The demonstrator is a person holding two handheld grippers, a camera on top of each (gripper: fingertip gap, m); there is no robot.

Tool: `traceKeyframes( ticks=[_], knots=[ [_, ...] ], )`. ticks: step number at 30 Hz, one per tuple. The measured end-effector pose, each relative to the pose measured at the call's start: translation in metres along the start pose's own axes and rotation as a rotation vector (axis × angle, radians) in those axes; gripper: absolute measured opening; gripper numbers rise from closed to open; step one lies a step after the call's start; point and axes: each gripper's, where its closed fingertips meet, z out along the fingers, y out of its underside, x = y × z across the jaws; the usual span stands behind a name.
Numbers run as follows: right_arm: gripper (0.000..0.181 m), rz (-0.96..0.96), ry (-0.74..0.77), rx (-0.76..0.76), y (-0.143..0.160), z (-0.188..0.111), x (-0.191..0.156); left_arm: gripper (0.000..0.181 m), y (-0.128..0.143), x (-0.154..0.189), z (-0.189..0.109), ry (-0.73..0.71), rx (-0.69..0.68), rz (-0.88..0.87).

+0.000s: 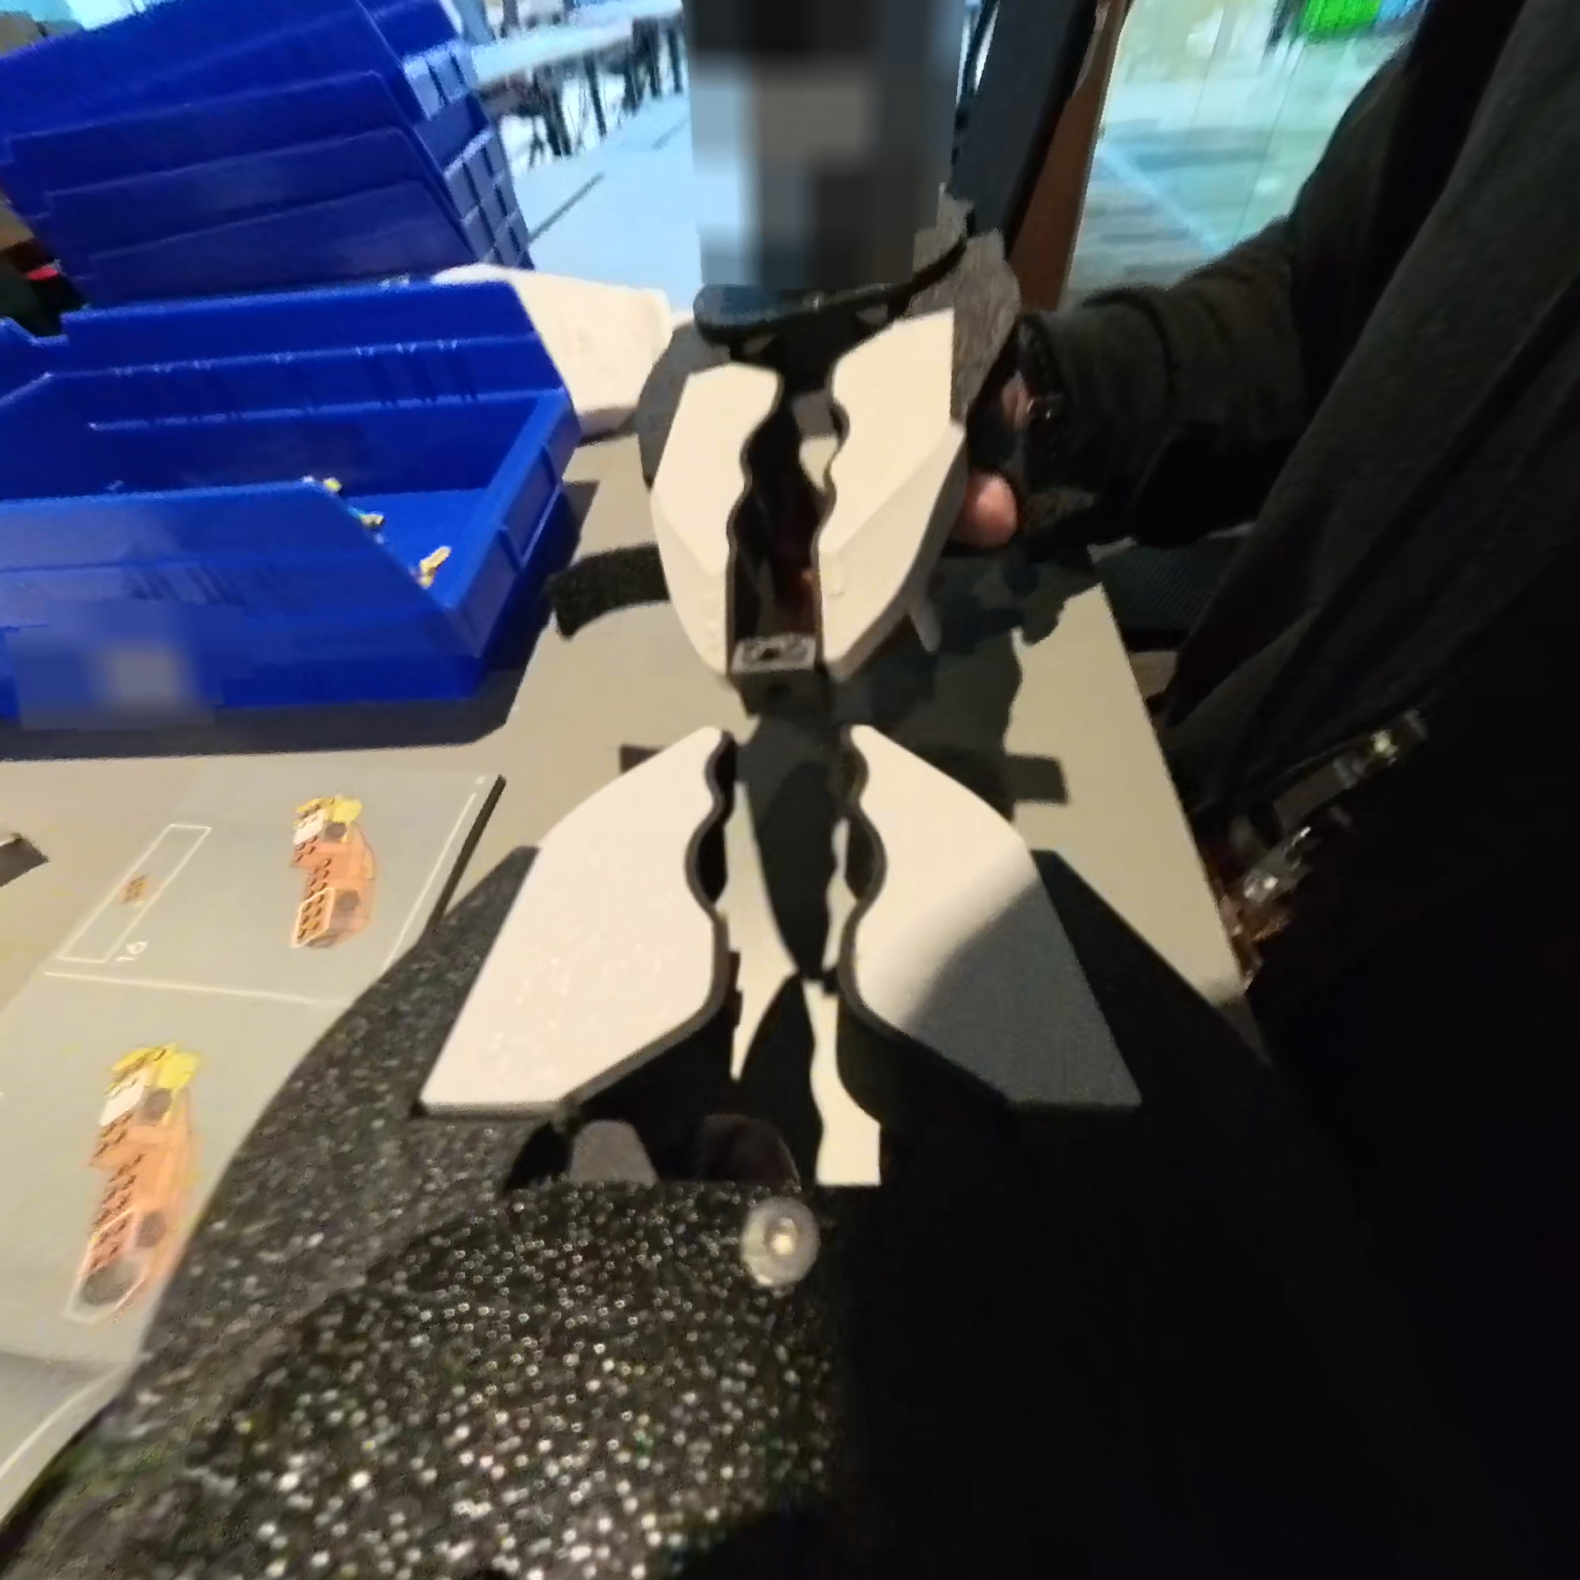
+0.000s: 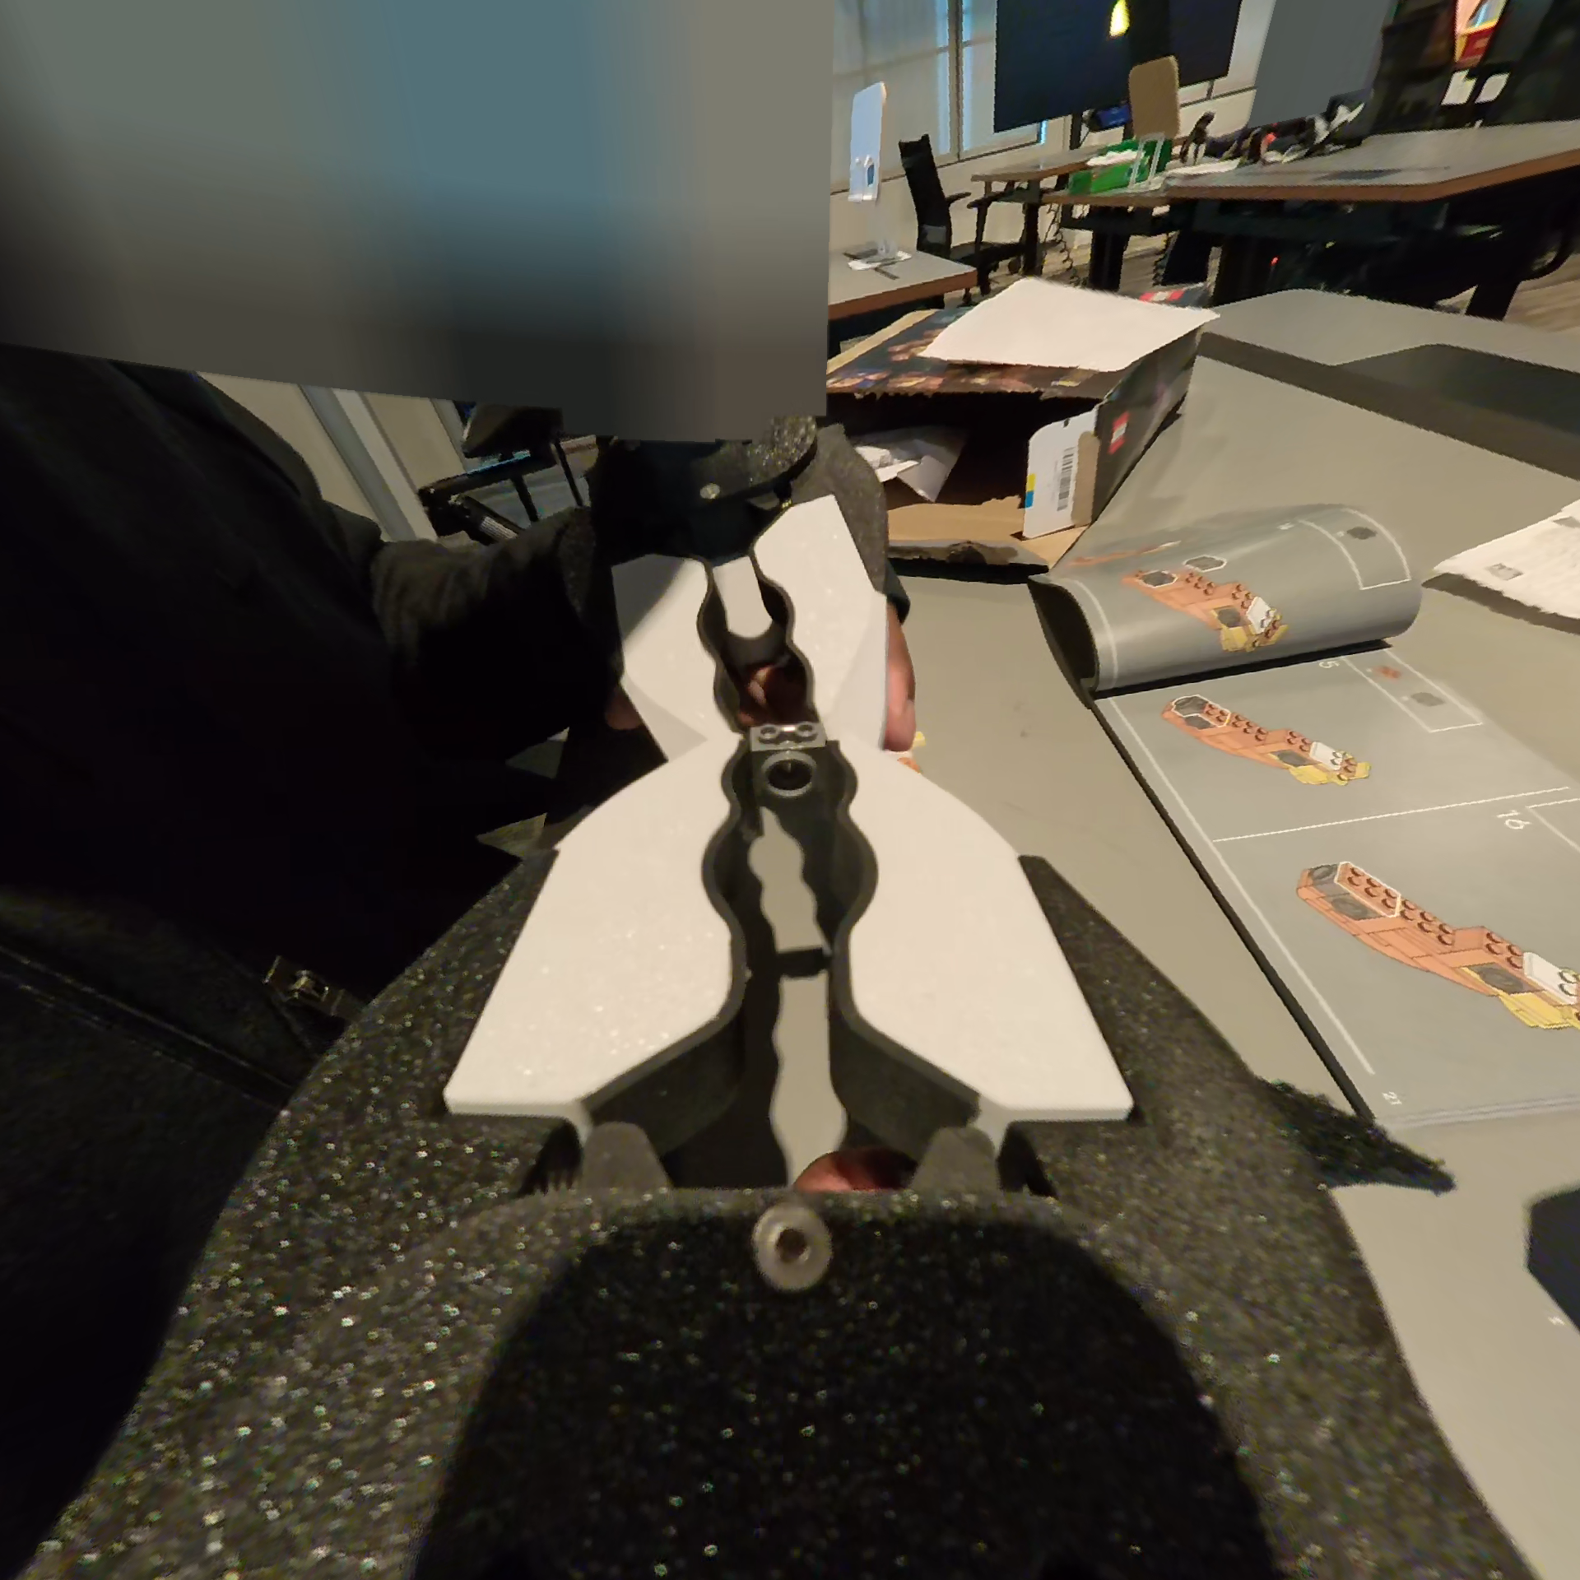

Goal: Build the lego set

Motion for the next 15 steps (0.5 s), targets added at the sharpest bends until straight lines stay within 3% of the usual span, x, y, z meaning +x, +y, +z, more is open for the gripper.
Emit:
traceKeyframes(
  ticks=[1, 8, 12, 15],
  knots=[
    [0.016, 0.002, 0.01, 0.006, -0.001, -0.002, 0.002, 0.03, 0.007, -0.004, -0.002, -0.024, -0.047, 0.022],
    [0.016, -0.025, 0.096, -0.09, 0.018, -0.009, 0.02, 0.052, 0.063, -0.03, -0.033, -0.113, -0.384, 0.084],
    [0.016, -0.06, 0.099, -0.157, 0.032, 0.002, 0.024, 0.052, 0.087, -0.034, -0.032, -0.093, -0.514, 0.11],
    [0.016, -0.092, 0.114, -0.205, 0.04, 0.009, 0.03, 0.041, 0.097, -0.034, -0.028, -0.071, -0.57, 0.136]
  ],
)
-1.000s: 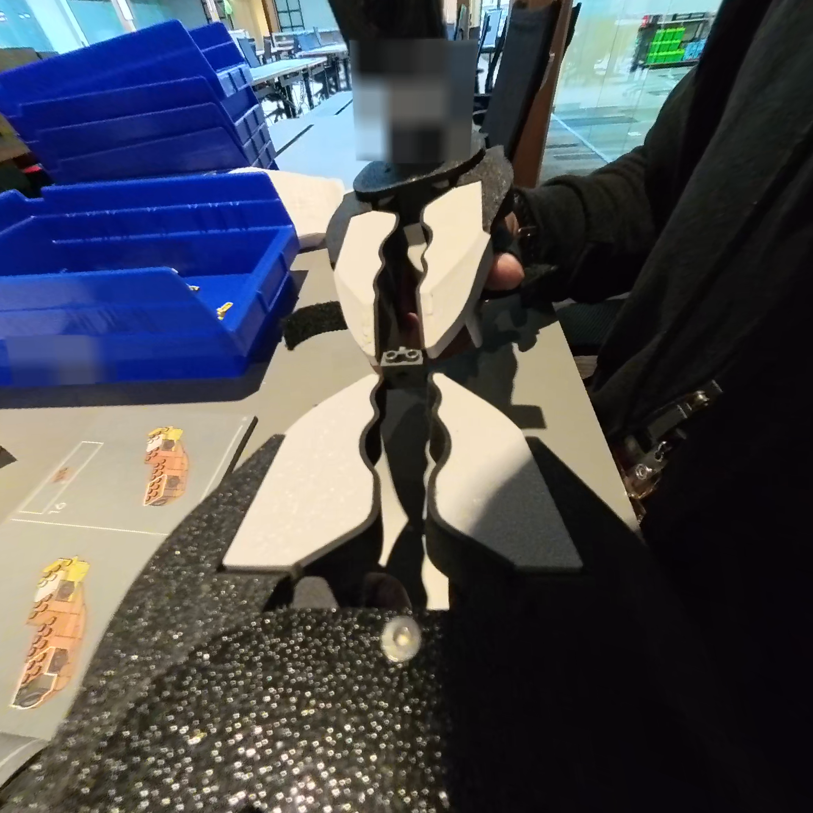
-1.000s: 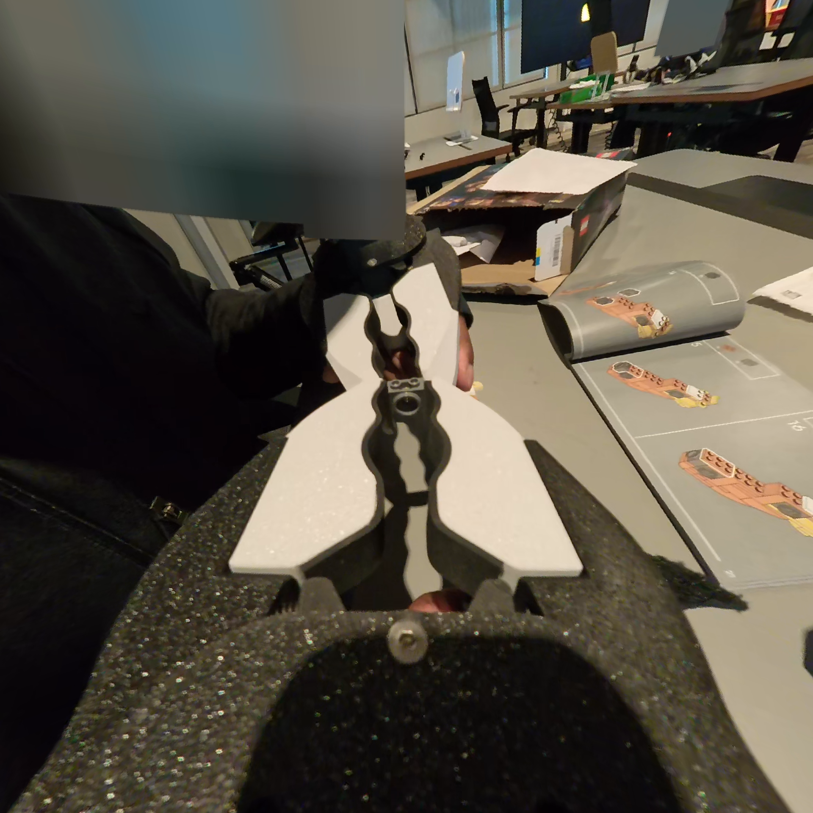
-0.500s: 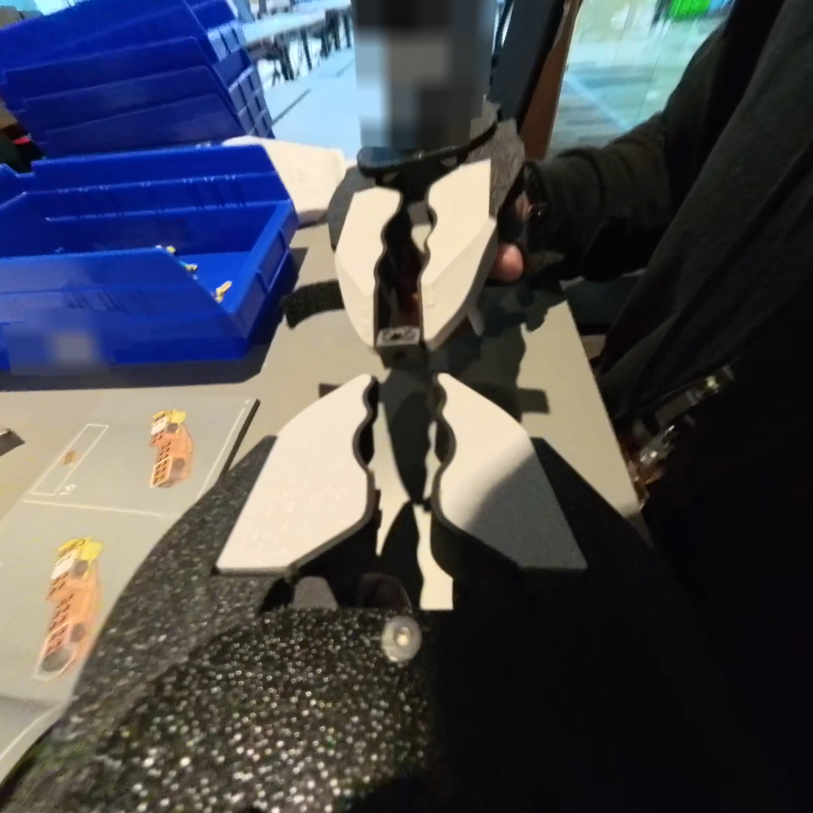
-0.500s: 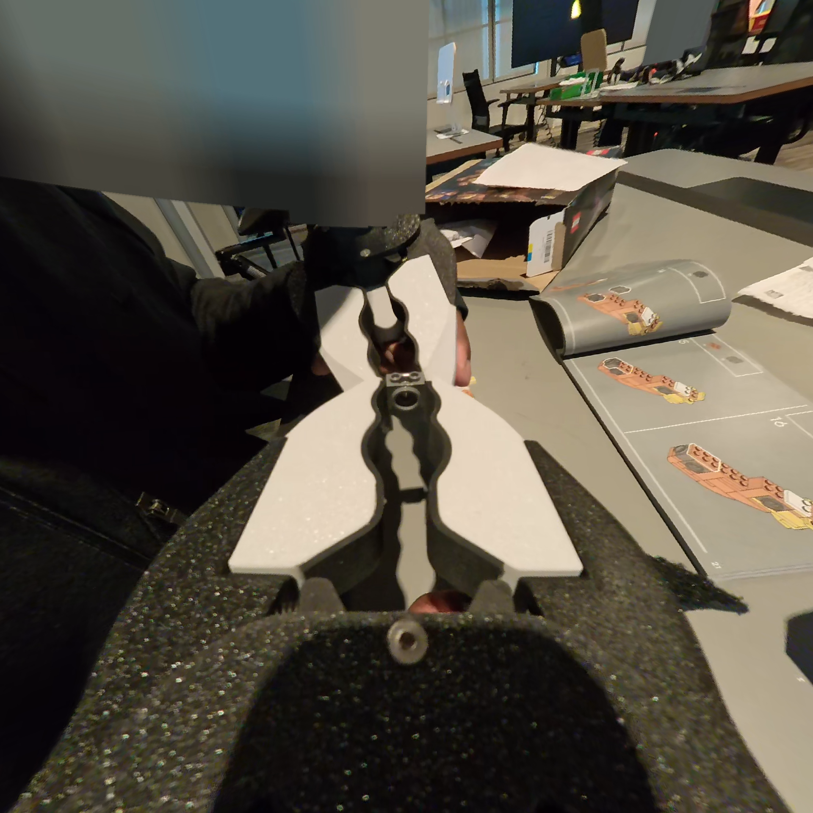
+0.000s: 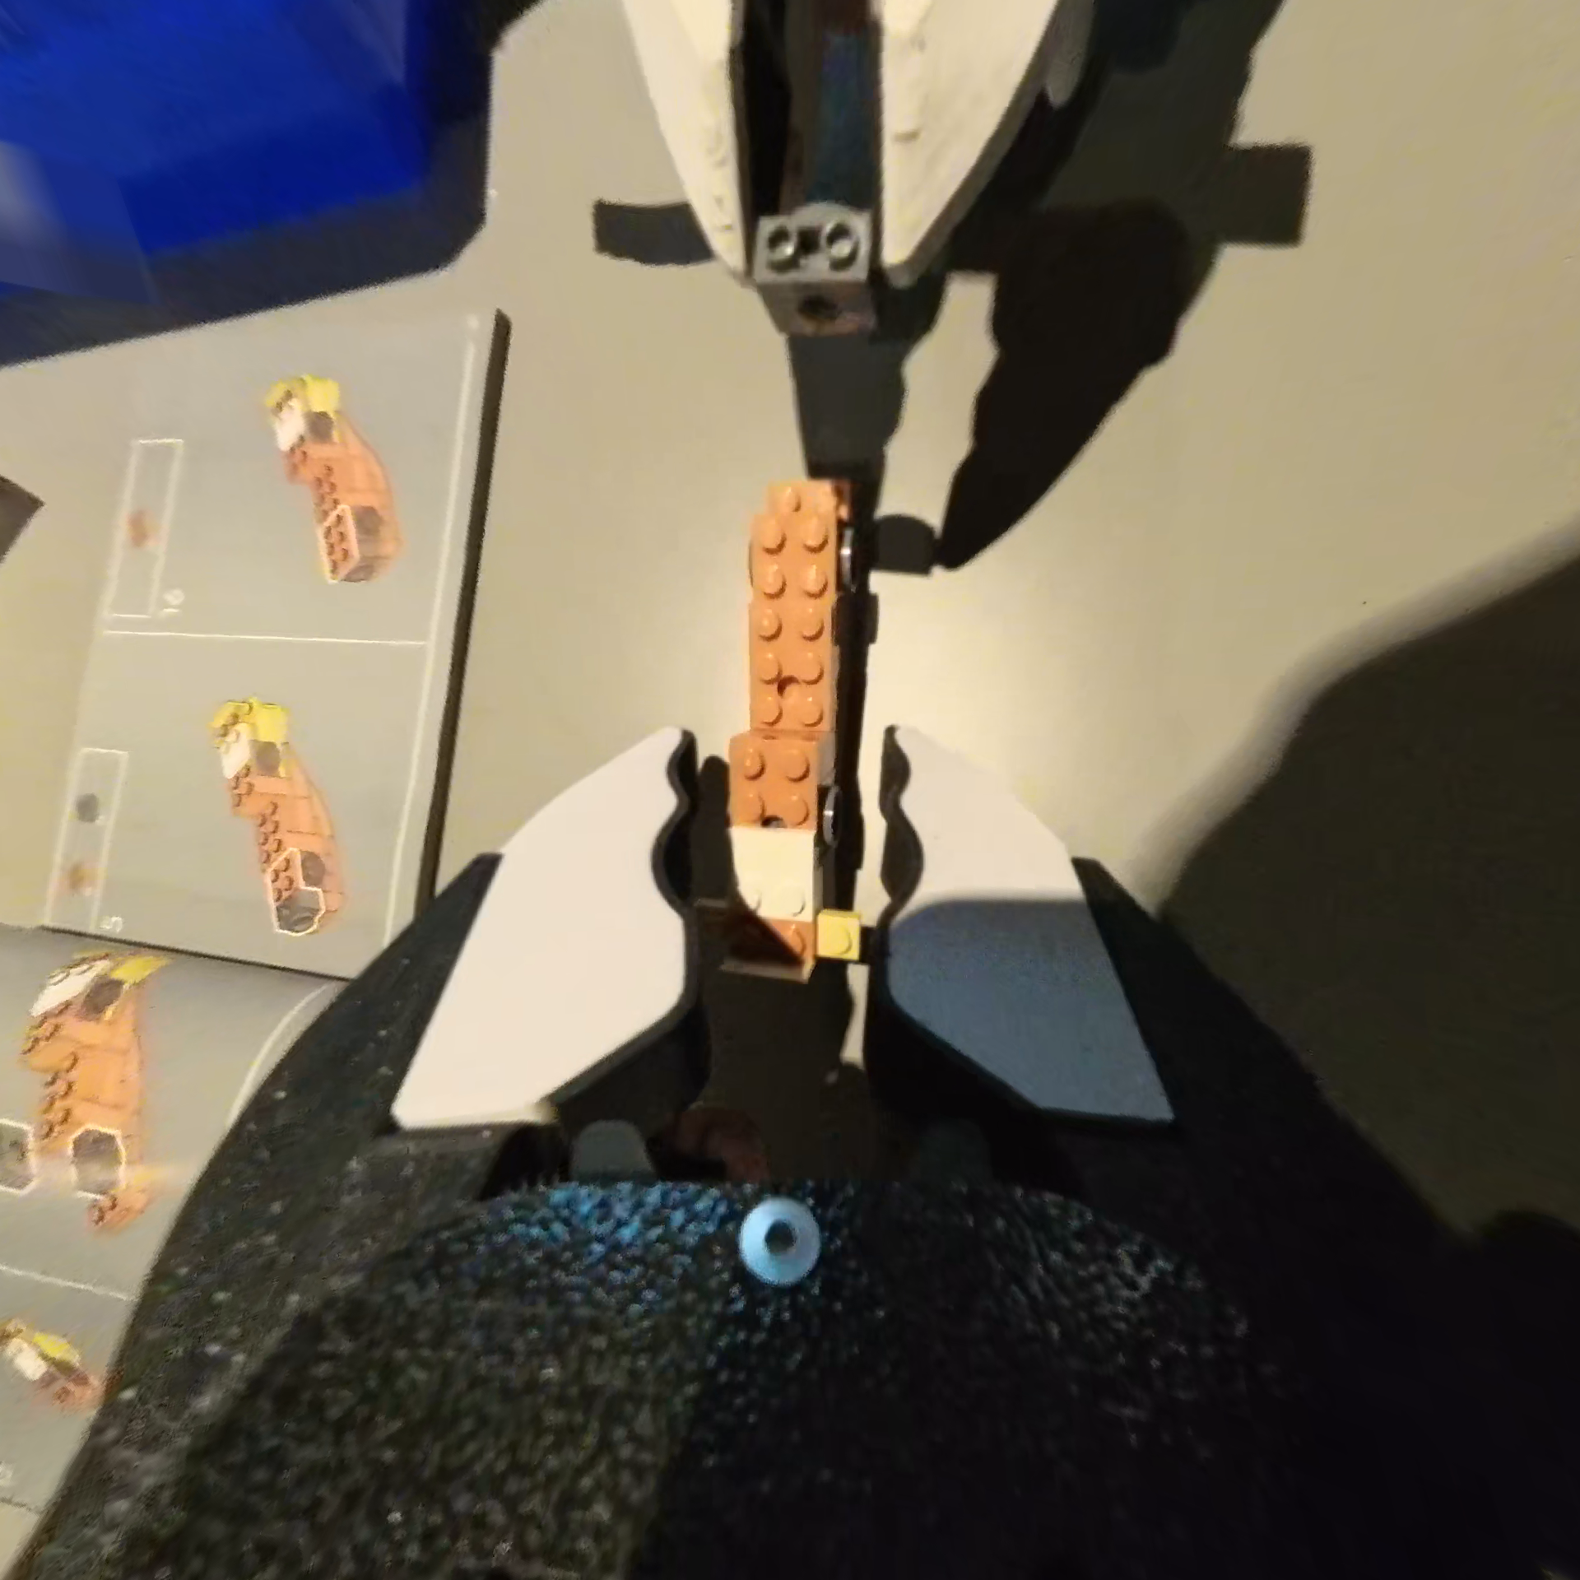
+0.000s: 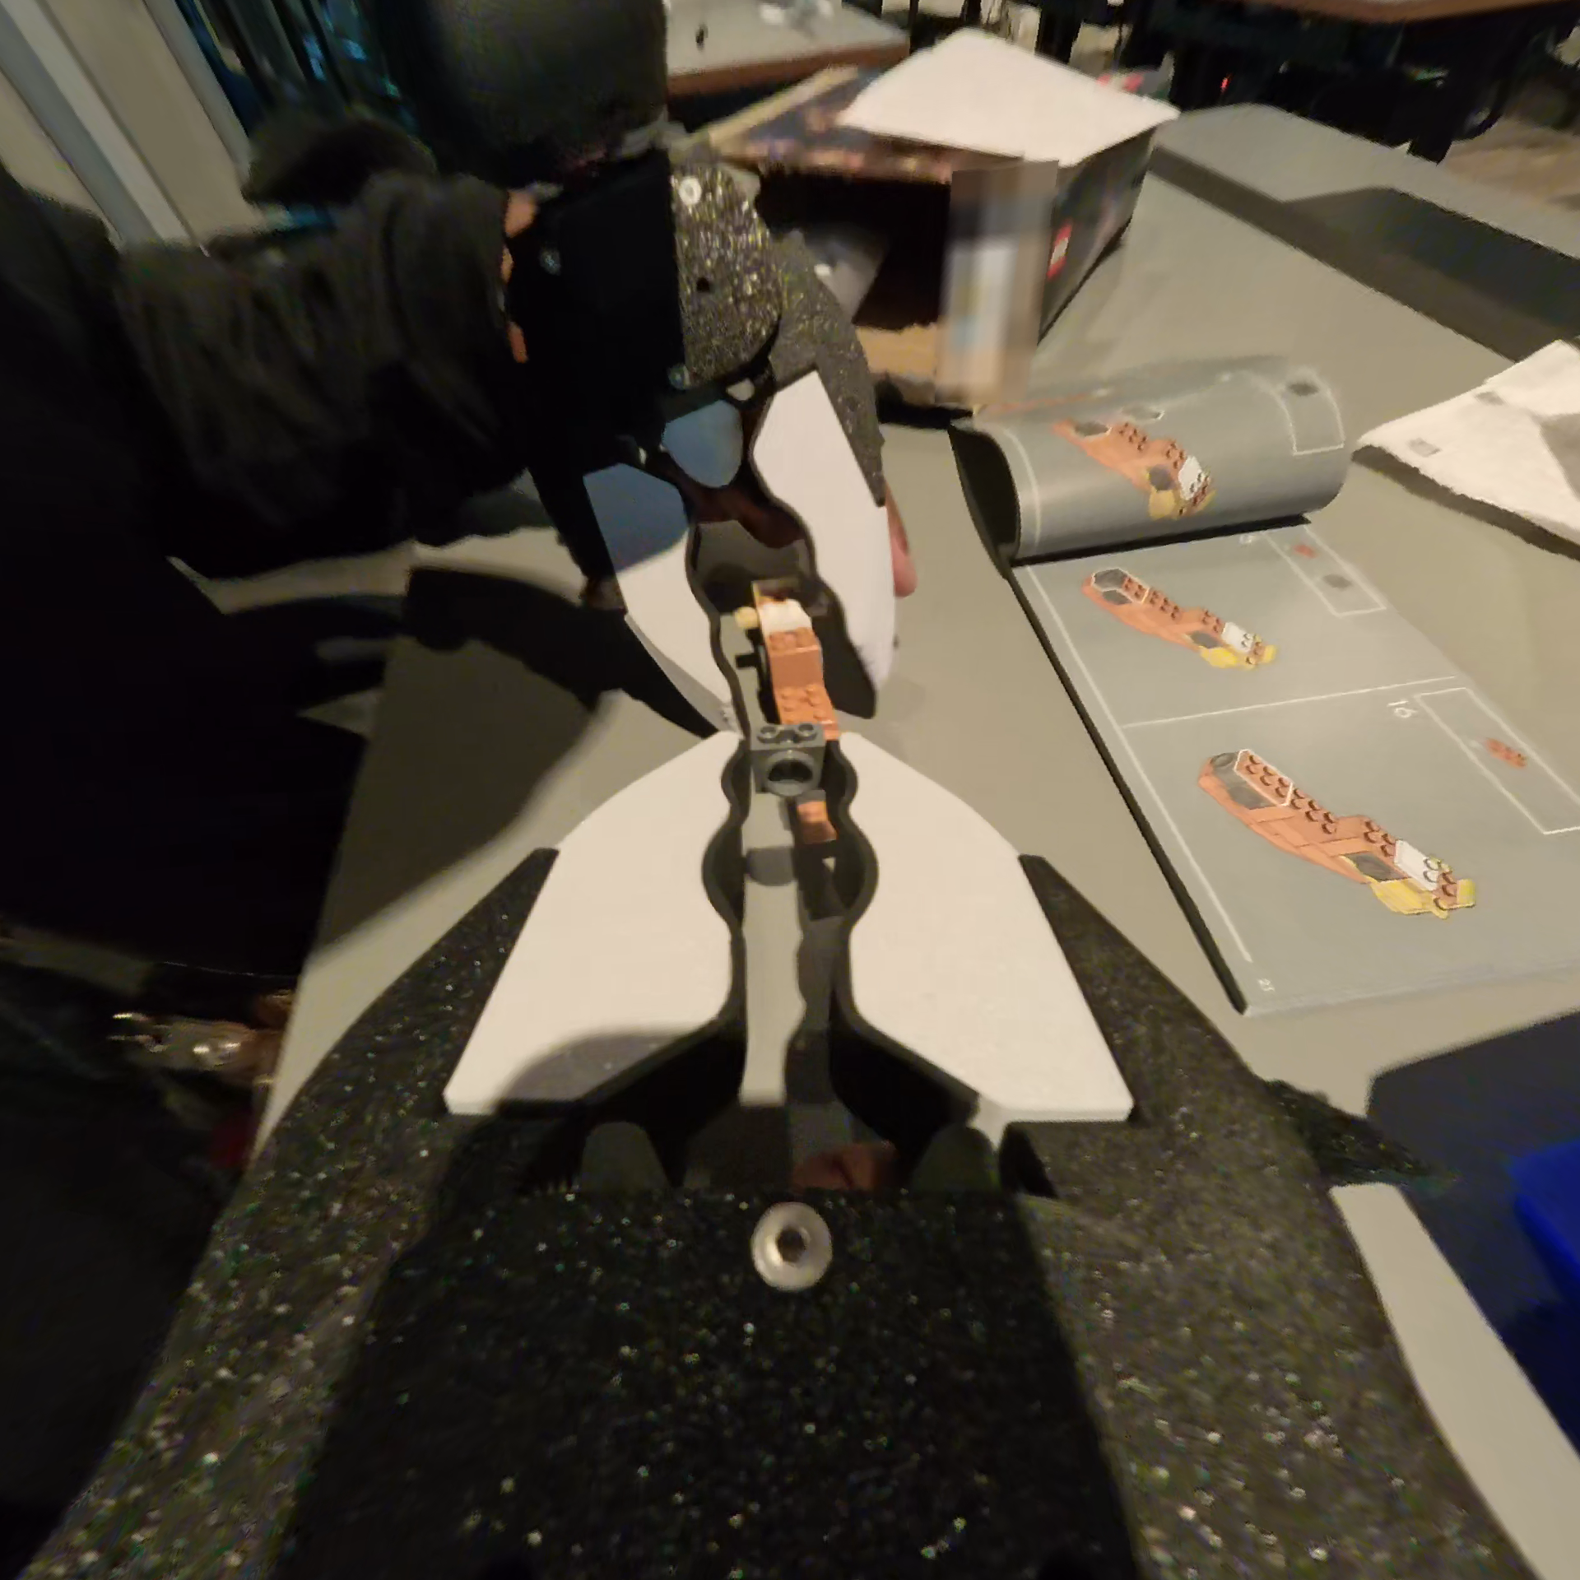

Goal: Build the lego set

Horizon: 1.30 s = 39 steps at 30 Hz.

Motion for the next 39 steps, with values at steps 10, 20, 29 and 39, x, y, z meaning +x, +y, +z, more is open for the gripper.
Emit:
traceKeyframes(
  ticks=[10, 20, 29, 39],
  knots=[
    [0.016, -0.011, 0.009, -0.064, 0.008, 0.019, 0.007, 0.023, -0.003, 0.002, 0.005, 0.014, 0.014, 0.046],
    [0.016, 0.055, -0.008, -0.116, 0.013, 0.024, 0.012, 0.023, -0.004, 0.002, 0.006, 0.023, 0.036, 0.043],
    [0.016, 0.062, -0.023, -0.154, 0.02, 0.023, 0.011, 0.023, -0.004, 0.003, 0.006, 0.028, 0.054, 0.04],
    [0.016, 0.046, -0.035, -0.193, 0.025, 0.022, 0.011, 0.023, -0.005, 0.003, 0.007, 0.044, 0.085, 0.032]
  ],
)
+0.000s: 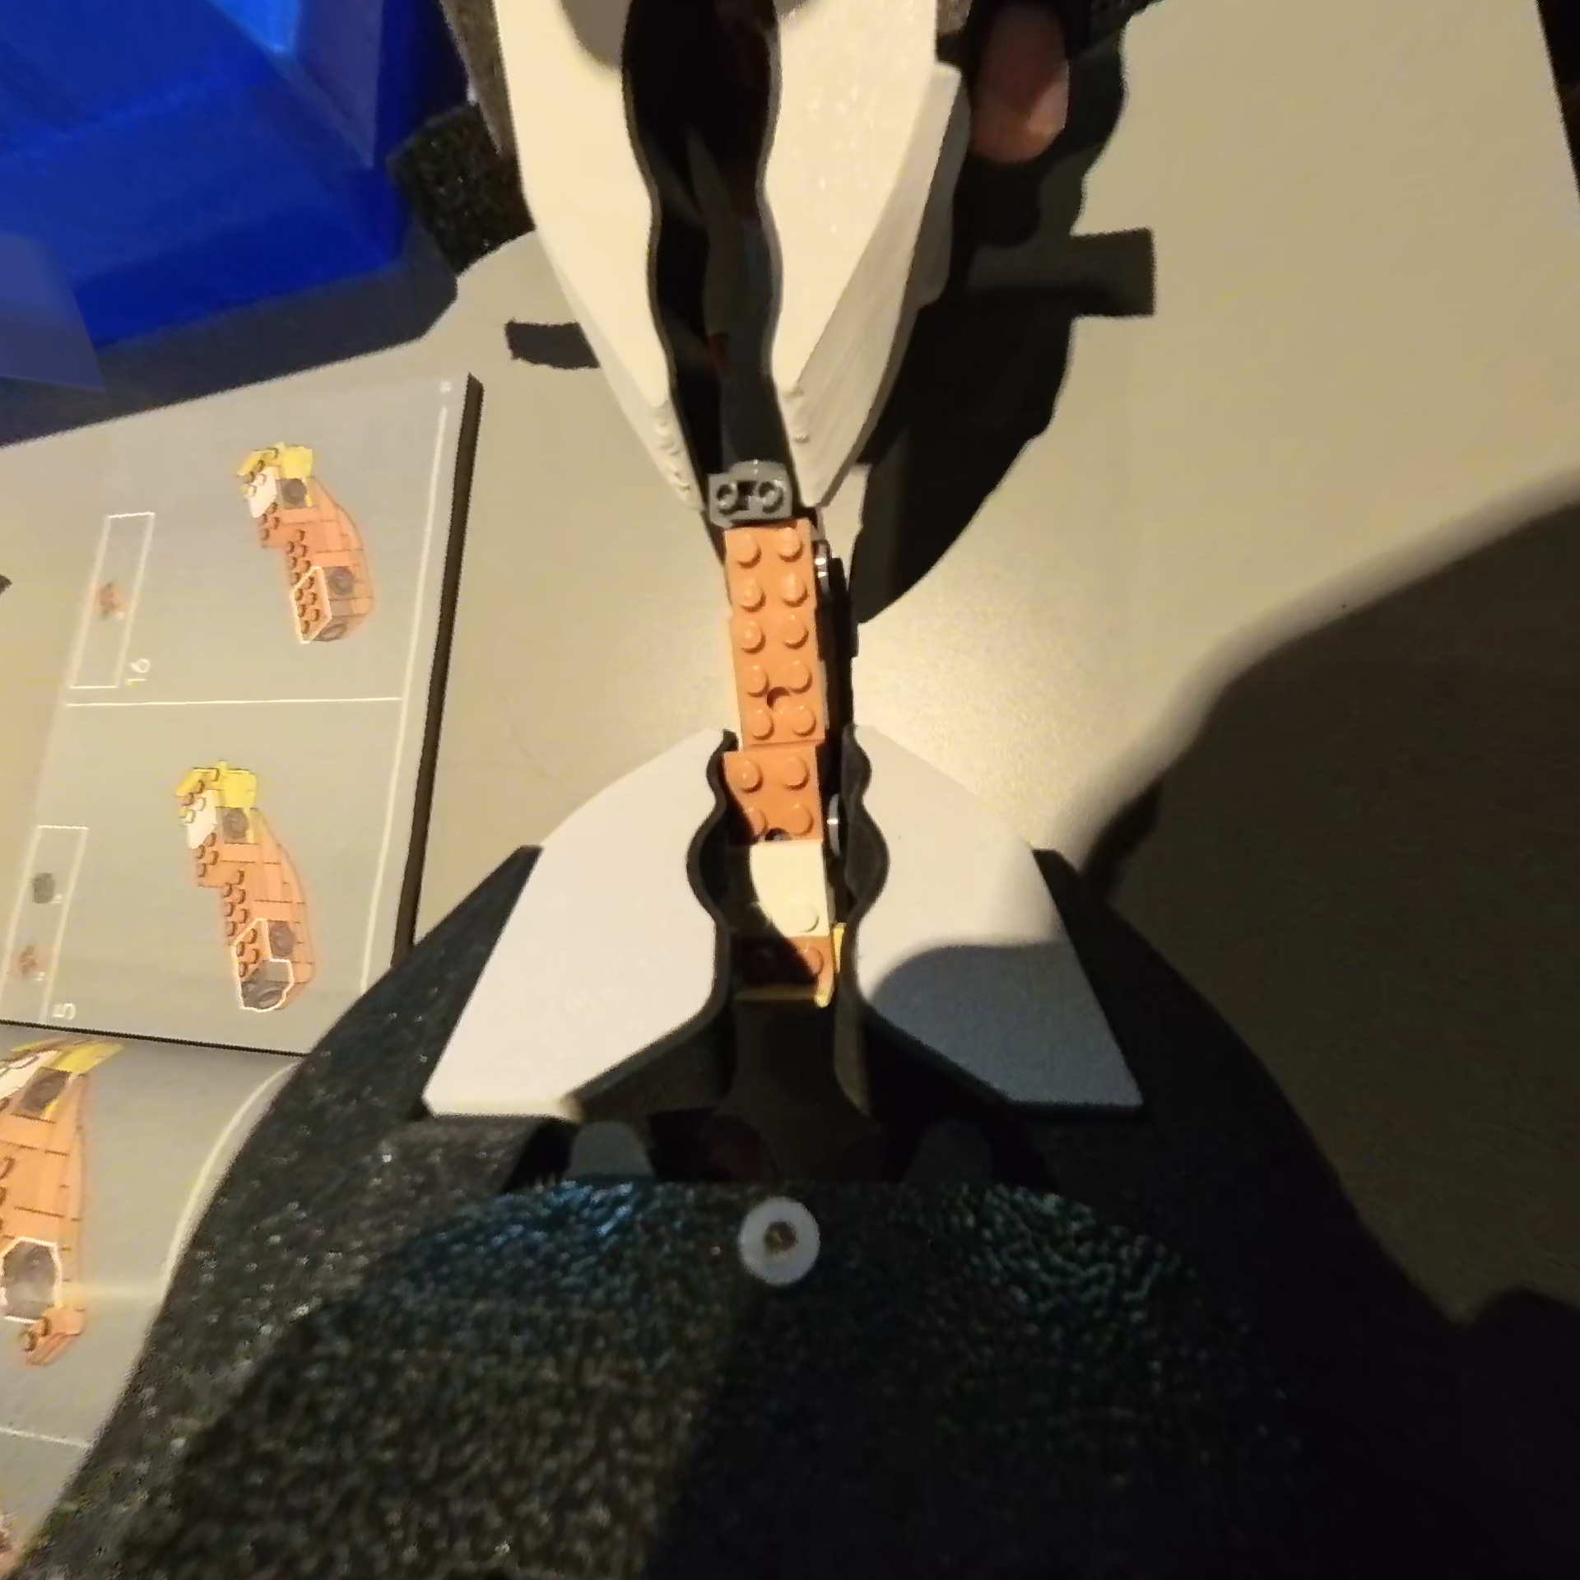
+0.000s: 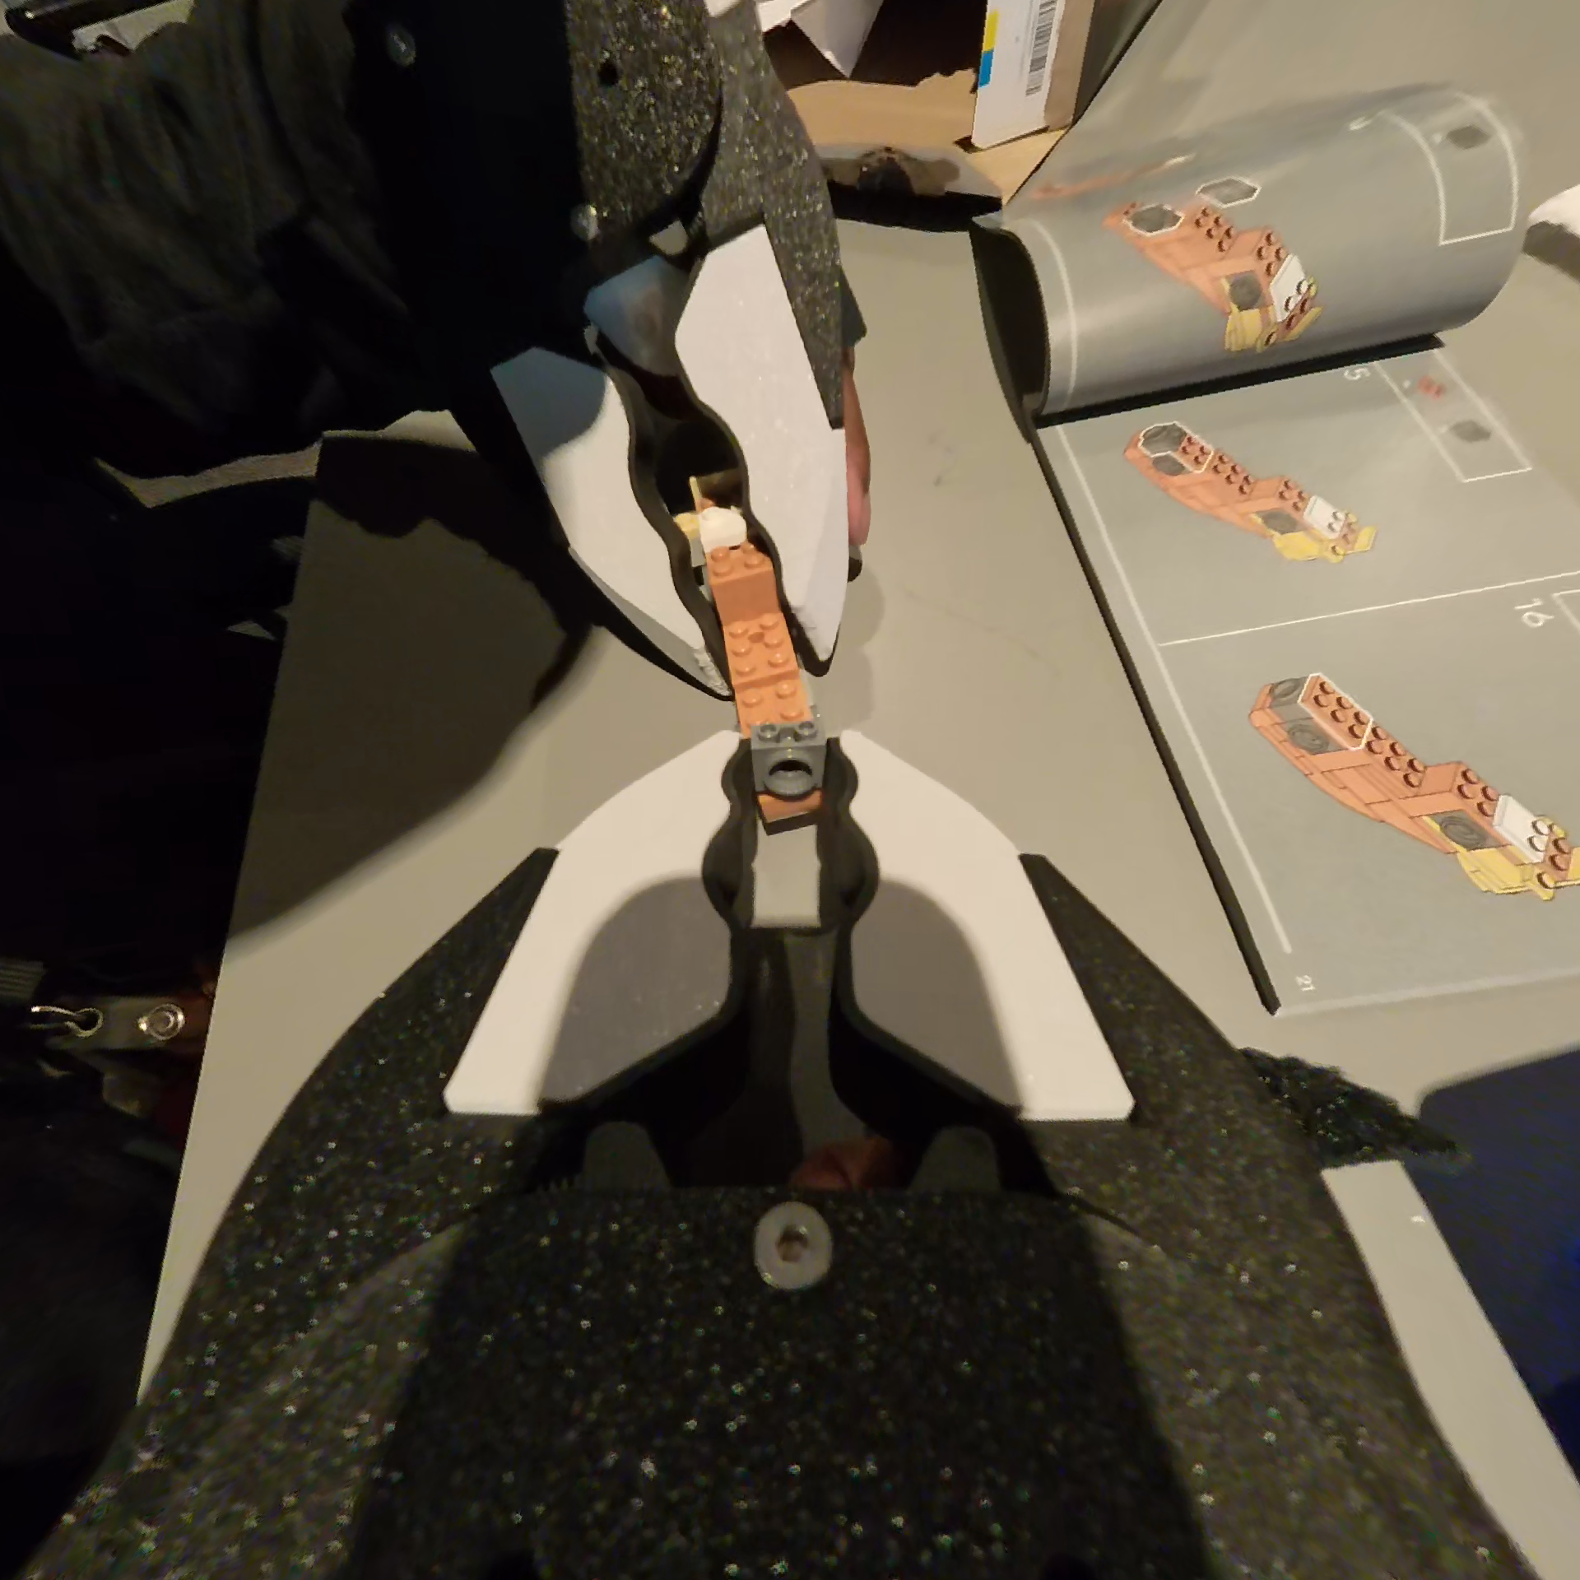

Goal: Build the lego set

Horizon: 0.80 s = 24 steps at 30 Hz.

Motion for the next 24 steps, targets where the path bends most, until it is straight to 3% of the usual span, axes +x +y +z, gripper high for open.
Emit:
traceKeyframes(
  ticks=[24],
  knots=[
    [0.017, -0.101, -0.047, -0.029, 0.0031, -0.0005, -0.0035, 0.023, -0.0007, 0.0012, 0.0008, 0.017, -0.006, 0.028]
  ],
)
